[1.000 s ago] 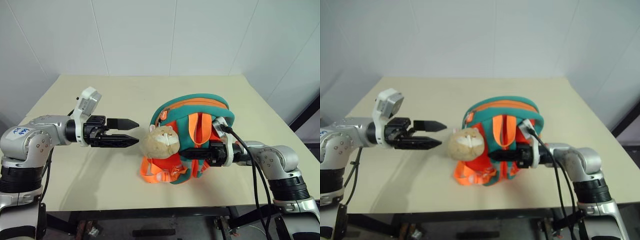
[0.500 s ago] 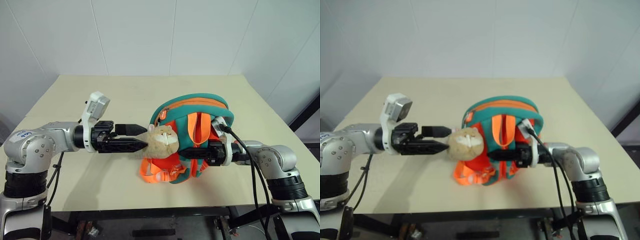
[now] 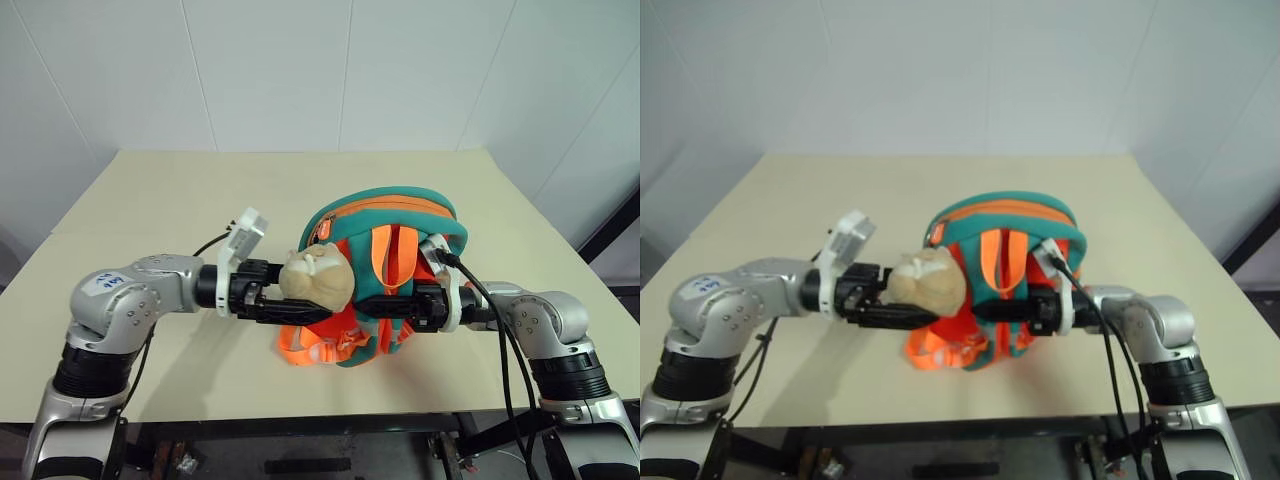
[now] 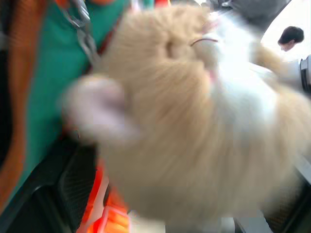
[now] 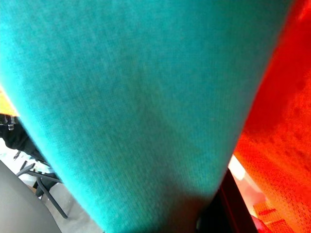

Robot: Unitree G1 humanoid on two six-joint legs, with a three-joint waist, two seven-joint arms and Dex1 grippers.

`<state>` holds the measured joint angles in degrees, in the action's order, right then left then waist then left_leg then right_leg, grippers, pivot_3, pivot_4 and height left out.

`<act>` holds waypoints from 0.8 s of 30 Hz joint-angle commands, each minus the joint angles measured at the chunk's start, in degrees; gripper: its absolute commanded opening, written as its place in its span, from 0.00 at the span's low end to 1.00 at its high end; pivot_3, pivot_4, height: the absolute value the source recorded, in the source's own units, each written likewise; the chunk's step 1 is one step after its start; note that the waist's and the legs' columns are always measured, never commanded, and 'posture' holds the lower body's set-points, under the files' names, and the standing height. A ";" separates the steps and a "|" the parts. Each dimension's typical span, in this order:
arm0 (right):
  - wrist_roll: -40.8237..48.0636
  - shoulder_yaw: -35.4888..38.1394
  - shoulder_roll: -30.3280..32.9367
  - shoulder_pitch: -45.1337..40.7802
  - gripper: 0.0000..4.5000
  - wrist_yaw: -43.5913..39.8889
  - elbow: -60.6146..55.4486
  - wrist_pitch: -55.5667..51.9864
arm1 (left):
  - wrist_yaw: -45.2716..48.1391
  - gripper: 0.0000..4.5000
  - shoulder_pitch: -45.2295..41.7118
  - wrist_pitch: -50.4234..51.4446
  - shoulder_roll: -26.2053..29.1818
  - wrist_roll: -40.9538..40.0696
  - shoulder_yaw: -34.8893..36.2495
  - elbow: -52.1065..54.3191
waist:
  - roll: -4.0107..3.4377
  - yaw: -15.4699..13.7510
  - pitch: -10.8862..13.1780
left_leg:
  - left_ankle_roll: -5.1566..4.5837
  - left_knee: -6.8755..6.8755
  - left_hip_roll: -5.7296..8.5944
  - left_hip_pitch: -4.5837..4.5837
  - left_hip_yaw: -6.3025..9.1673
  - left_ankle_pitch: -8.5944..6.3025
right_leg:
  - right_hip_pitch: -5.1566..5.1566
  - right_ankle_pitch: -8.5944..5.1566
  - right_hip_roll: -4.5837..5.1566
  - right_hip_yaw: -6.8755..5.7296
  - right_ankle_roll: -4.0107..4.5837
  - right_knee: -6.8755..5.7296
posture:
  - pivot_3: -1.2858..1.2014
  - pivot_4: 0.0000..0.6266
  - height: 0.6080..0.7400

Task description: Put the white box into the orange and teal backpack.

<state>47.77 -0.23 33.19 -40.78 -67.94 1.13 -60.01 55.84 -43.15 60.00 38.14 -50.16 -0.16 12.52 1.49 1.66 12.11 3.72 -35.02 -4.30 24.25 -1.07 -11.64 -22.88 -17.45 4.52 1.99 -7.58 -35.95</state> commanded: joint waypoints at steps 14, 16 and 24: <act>1.05 0.74 -0.19 0.64 0.01 0.37 -1.66 0.03 | -1.29 1.00 -1.84 -2.76 -0.63 -0.41 6.66 -1.78 | 0.00 -0.05 0.00 | 0.00 0.00 0.00 0.01 0.00 0.00 | 0.00 0.00 0.00 0.00 0.00 0.02 | 0.52 0.24 1.00; 1.05 0.66 -0.21 0.63 0.01 0.36 -1.66 0.04 | -1.16 1.00 -1.44 -2.63 -0.39 -0.55 7.05 -1.57 | 0.00 -0.06 0.00 | 0.00 0.00 0.00 0.01 0.00 -0.01 | 0.00 0.00 0.00 0.00 0.00 0.02 | 0.52 0.24 1.00; 0.98 0.45 -0.17 0.37 0.01 0.13 -1.48 -0.01 | -2.03 0.91 1.34 -5.69 -0.98 0.31 9.05 -0.81 | 0.00 -0.08 0.00 | 0.00 -0.01 0.00 0.01 0.00 -0.01 | 0.00 0.00 0.00 0.00 0.00 0.02 | 0.52 0.24 1.00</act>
<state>47.81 -0.01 33.13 -40.42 -67.32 0.88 -60.06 53.93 -41.88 56.41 36.93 -49.64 6.84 10.57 1.49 1.58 12.11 3.72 -35.02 -4.30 24.25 -1.07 -11.65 -22.88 -17.45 4.53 1.99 -7.58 -35.93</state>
